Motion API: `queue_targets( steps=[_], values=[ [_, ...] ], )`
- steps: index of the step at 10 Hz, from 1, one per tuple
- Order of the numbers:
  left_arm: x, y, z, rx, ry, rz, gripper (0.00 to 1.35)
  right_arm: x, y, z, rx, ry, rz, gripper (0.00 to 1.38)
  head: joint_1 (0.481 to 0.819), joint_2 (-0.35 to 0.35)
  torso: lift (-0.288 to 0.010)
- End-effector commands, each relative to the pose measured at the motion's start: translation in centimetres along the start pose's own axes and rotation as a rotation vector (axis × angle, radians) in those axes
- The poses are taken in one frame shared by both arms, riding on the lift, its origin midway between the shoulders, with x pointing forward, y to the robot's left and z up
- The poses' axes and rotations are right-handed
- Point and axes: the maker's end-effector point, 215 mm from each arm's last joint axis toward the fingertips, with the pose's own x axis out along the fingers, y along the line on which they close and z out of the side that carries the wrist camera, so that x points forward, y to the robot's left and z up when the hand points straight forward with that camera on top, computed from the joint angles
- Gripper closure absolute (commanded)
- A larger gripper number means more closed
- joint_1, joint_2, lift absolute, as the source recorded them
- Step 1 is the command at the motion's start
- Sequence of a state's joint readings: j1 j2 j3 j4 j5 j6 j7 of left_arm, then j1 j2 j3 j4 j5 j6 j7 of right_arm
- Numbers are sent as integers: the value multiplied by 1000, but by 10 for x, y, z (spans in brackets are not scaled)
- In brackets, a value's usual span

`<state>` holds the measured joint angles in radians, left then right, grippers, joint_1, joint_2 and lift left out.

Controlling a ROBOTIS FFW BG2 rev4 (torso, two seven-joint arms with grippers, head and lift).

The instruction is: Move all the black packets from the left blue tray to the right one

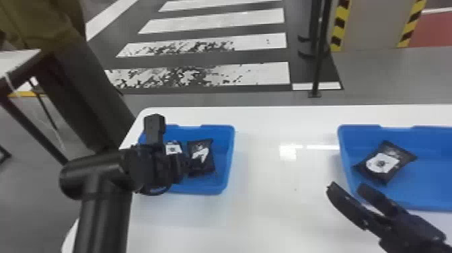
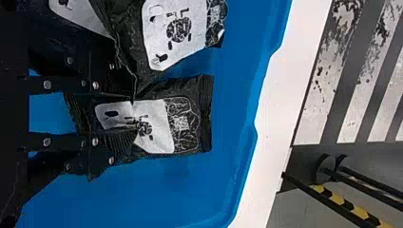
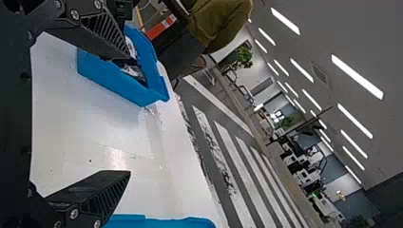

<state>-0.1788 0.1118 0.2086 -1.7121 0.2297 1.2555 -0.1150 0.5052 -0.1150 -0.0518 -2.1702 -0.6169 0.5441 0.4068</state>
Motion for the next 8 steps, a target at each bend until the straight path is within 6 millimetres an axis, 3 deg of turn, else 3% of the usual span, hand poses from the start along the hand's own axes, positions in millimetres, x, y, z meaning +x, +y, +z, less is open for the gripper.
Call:
queue_targets(
  steps=[1, 3, 4, 8],
  values=[
    [2, 4, 1, 6, -10, 15, 1197, 1, 1, 1, 4, -2, 4, 156, 695, 211, -140],
    [6, -3, -3, 12, -36, -16, 1205, 0, 2, -2, 20, -2, 11, 156, 695, 216, -140],
    [-2, -18, -4, 9, -61, -76, 1207, 0, 3, -3, 24, 2, 14, 157, 695, 212, -140],
    [-66, -66, -12, 86, -145, -199, 1207, 1, 7, 0, 27, -6, 26, 157, 695, 172, -140]
  ],
)
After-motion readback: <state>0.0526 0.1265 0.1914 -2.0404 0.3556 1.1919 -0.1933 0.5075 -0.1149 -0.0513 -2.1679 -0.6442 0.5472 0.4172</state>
